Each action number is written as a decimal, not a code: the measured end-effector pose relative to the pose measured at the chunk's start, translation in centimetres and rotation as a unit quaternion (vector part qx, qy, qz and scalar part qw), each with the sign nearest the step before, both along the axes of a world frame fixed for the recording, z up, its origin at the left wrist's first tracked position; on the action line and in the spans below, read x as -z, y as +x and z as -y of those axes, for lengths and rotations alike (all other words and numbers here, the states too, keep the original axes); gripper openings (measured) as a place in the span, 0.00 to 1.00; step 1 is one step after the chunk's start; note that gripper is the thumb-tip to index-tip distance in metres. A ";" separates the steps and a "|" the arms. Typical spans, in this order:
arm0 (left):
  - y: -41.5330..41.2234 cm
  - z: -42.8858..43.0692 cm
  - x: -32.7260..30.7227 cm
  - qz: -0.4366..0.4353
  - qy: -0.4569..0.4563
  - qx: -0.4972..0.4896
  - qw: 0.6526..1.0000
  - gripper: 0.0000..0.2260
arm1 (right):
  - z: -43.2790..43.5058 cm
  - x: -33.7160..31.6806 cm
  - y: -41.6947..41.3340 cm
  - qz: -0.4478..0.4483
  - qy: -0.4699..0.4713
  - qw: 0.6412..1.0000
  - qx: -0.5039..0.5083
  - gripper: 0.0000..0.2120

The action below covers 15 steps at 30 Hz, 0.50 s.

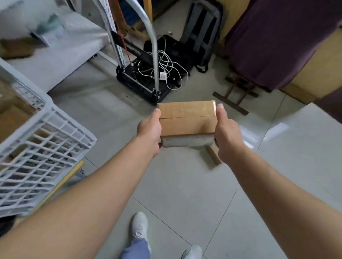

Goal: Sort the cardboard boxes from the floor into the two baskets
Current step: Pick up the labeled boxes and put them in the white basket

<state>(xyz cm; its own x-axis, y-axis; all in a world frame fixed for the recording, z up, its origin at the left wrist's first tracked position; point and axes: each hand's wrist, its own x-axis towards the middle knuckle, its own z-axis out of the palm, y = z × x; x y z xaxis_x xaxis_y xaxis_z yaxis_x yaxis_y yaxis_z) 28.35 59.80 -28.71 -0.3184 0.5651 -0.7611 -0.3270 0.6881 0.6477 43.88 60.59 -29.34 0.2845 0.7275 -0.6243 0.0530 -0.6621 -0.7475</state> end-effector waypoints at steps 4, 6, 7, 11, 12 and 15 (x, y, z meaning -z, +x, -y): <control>-3.3 0.2 -6.6 -0.046 0.037 -0.023 0.998 0.17 | -0.7 -7.1 -3.5 -0.006 0.032 0.999 -0.003 0.36; -5.5 0.3 -9.5 -0.053 0.061 -0.036 0.996 0.20 | -1.1 -10.4 -5.4 -0.008 0.044 0.999 0.001 0.45; -6.6 0.3 -10.9 -0.050 0.074 -0.044 0.995 0.22 | -1.4 -12.0 -6.4 -0.011 0.050 0.999 -0.004 0.45; -11.5 -0.2 -15.0 -0.034 0.114 -0.053 0.992 0.28 | -1.9 -16.7 -10.8 -0.006 0.107 0.993 -0.042 0.27; -12.8 -0.3 -15.9 -0.038 0.125 -0.055 0.990 0.24 | -2.1 -17.5 -12.1 -0.005 0.120 0.992 -0.049 0.25; -16.7 -0.1 -17.7 -0.029 0.161 -0.063 0.985 0.10 | -2.6 -19.8 -16.3 0.008 0.161 0.985 -0.067 0.22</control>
